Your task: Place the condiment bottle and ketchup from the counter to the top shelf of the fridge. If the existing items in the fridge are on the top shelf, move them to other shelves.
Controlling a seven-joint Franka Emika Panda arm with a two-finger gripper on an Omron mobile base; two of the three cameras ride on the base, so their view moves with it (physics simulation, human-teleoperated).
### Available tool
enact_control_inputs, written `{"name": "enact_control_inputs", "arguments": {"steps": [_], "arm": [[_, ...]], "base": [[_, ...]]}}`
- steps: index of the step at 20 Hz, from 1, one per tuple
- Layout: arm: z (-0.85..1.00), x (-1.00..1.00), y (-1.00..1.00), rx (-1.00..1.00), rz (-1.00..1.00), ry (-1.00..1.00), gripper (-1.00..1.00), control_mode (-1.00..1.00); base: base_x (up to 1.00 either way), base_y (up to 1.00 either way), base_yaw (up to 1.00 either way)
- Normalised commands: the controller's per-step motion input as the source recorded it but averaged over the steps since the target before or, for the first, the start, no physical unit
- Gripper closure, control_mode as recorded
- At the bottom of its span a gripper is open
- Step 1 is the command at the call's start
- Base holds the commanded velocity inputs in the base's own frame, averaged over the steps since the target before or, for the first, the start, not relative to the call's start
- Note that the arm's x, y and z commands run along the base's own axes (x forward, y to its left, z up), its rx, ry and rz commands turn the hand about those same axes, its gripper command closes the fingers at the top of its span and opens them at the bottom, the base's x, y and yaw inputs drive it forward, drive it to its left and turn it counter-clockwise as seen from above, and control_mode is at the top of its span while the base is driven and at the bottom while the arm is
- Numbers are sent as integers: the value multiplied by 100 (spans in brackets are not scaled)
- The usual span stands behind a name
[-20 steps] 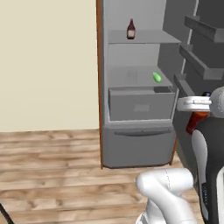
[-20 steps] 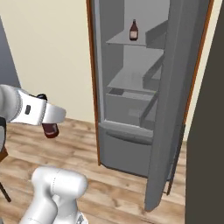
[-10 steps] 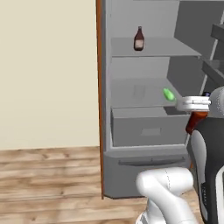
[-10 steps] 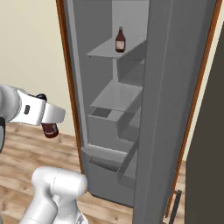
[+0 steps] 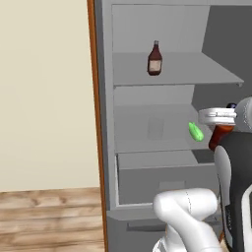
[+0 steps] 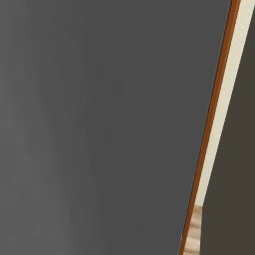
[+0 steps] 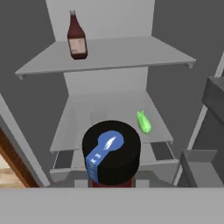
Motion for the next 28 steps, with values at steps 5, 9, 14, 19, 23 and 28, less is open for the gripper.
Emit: {"name": "enact_control_inputs", "arguments": {"steps": [5, 9, 14, 19, 23, 28], "arm": [[0, 0, 0, 0, 0, 0, 100, 100], [0, 0, 0, 0, 0, 0, 100, 100], [35, 50, -23, 0, -1, -2, 100, -100], [57, 51, -37, 0, -1, -10, 100, -100], [45, 51, -23, 0, 0, -14, 100, -100], [16, 64, -3, -2, 0, -12, 100, -100]], "base": [[78, -18, 0], [71, -3, 0], [0, 0, 0], [0, 0, 0], [0, 0, 0], [0, 0, 0]]}}
